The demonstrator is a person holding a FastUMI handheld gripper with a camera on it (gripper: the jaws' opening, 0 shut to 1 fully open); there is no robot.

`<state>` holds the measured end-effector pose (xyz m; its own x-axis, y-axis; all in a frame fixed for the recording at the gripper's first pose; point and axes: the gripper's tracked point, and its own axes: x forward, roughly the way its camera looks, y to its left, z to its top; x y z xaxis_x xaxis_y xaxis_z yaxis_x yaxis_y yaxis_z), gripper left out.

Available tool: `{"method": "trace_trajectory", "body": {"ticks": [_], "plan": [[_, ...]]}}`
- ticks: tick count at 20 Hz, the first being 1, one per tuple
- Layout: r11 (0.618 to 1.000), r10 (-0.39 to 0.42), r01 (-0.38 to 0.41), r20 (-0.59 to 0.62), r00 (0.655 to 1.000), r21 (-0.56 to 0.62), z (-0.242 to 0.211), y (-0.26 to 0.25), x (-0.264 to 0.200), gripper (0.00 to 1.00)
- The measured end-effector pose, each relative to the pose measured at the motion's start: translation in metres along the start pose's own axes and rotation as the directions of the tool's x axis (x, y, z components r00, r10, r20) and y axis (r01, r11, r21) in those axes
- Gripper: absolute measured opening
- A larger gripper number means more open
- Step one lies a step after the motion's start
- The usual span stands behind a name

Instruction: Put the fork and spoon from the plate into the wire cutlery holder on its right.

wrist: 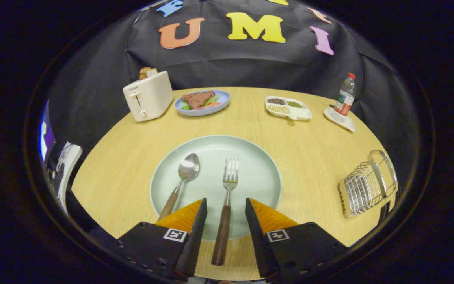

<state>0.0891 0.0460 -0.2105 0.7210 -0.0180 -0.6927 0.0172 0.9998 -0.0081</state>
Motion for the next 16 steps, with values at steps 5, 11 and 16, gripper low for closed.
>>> {"method": "trace_trajectory", "body": {"ticks": [5, 11, 16], "plan": [[0.999, -0.008, 0.010, -0.066, 0.998, 0.036, -0.013, 0.001, -0.002, 0.22], [0.996, 0.024, -0.017, -0.086, 0.996, 0.089, -0.012, 0.002, -0.008, 0.02], [0.993, 0.052, -0.046, -0.058, 0.997, 0.105, -0.002, -0.007, -0.037, 0.02]]}}
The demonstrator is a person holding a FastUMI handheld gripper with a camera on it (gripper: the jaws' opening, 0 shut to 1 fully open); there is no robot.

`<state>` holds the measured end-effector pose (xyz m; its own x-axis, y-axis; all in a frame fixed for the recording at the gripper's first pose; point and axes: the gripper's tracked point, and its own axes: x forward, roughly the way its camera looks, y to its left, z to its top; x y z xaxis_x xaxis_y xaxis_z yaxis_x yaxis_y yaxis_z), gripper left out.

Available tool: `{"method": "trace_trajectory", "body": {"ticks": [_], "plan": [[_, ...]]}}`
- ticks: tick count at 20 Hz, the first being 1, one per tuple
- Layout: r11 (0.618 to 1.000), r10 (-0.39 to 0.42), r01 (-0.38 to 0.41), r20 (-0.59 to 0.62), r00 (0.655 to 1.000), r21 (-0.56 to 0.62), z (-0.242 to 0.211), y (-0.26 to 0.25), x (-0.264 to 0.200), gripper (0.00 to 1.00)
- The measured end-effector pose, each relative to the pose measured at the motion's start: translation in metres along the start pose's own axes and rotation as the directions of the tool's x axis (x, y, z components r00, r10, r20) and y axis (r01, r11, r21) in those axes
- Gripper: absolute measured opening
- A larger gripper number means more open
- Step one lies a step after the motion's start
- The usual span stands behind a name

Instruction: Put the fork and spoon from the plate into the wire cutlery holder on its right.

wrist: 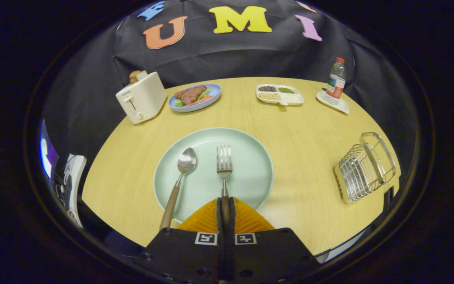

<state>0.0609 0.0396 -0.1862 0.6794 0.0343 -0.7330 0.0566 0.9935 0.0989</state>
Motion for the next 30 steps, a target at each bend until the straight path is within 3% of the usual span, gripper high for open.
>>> {"method": "trace_trajectory", "body": {"ticks": [7, 13, 20, 30], "plan": [[0.998, -0.006, 0.003, 0.047, 0.999, 0.063, 0.025, -0.052, -0.081, 0.01], [0.990, -0.091, 0.083, 0.067, 0.994, 0.116, 0.041, -0.124, -0.125, 0.02], [0.974, -0.172, 0.171, -0.007, 0.985, 0.151, 0.035, -0.189, -0.129, 0.02], [0.966, -0.171, 0.190, -0.117, 0.978, 0.177, 0.037, -0.213, -0.121, 0.01]]}}
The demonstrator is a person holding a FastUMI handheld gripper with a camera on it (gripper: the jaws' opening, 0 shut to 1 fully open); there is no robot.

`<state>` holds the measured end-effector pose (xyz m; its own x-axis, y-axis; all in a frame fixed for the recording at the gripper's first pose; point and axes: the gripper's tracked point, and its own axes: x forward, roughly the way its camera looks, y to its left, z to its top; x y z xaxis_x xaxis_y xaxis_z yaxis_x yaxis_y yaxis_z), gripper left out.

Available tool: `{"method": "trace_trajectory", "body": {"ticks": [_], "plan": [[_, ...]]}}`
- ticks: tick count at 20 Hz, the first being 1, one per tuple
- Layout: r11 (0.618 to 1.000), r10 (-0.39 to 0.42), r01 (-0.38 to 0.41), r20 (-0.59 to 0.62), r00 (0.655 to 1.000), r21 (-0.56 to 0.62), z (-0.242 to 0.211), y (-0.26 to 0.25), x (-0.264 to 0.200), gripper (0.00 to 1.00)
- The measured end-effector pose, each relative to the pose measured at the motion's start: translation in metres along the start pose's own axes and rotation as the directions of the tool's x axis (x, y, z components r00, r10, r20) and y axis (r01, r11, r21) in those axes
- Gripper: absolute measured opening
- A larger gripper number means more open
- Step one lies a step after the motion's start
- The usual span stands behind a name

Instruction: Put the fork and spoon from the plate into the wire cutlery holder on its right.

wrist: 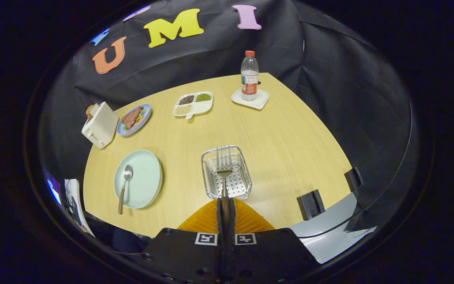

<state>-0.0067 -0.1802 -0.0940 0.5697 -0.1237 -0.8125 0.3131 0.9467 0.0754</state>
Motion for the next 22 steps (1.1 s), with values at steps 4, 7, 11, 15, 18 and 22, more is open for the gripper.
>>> {"method": "trace_trajectory", "body": {"ticks": [4, 7, 11, 15, 18, 22], "plan": [[1.000, -0.003, 0.004, -0.021, 1.000, 0.021, -0.002, -0.001, -0.001, 0.03], [1.000, -0.002, 0.002, -0.025, 1.000, 0.022, 0.001, 0.000, -0.001, 0.06], [0.999, 0.013, -0.013, -0.001, 1.000, 0.030, 0.008, 0.005, -0.008, 0.13], [0.998, 0.028, -0.030, 0.039, 0.999, 0.050, 0.020, 0.010, -0.019, 0.60], [0.998, 0.047, -0.050, 0.066, 0.997, 0.043, 0.024, 0.022, -0.030, 0.76], [0.997, 0.077, -0.077, 0.095, 0.993, -0.001, 0.024, 0.054, -0.040, 0.88]]}}
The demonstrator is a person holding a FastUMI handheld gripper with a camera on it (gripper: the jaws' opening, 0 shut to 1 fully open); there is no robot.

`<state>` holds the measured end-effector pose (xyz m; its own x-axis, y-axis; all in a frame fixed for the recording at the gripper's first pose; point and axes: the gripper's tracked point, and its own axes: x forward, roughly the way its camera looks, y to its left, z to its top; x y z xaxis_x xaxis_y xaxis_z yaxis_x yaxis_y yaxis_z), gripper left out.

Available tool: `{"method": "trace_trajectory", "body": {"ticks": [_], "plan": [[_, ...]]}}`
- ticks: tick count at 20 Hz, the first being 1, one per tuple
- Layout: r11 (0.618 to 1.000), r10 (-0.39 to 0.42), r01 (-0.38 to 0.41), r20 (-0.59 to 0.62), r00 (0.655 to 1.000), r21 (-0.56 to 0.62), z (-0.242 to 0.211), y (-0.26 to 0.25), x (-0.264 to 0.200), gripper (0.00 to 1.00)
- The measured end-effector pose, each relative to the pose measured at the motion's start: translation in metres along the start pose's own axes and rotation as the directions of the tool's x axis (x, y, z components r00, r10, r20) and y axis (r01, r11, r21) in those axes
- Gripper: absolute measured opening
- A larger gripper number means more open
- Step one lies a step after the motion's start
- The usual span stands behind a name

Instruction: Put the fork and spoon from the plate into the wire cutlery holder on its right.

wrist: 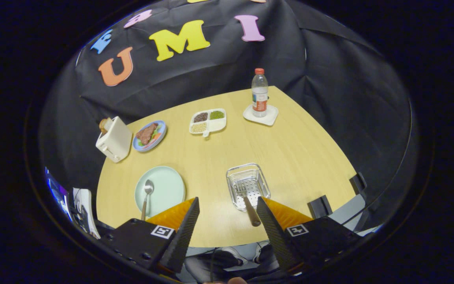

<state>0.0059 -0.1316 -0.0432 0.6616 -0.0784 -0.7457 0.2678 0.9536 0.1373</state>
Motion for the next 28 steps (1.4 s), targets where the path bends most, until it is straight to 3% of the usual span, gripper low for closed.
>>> {"method": "trace_trajectory", "body": {"ticks": [11, 16, 28], "plan": [[0.988, 0.094, -0.095, -0.019, 0.995, -0.122, -0.038, 0.142, 0.024, 0.88], [0.979, 0.097, -0.107, -0.064, 0.993, -0.176, -0.073, 0.193, 0.055, 0.88], [0.976, 0.042, -0.069, -0.134, 0.990, -0.204, -0.111, 0.225, 0.143, 0.87]]}}
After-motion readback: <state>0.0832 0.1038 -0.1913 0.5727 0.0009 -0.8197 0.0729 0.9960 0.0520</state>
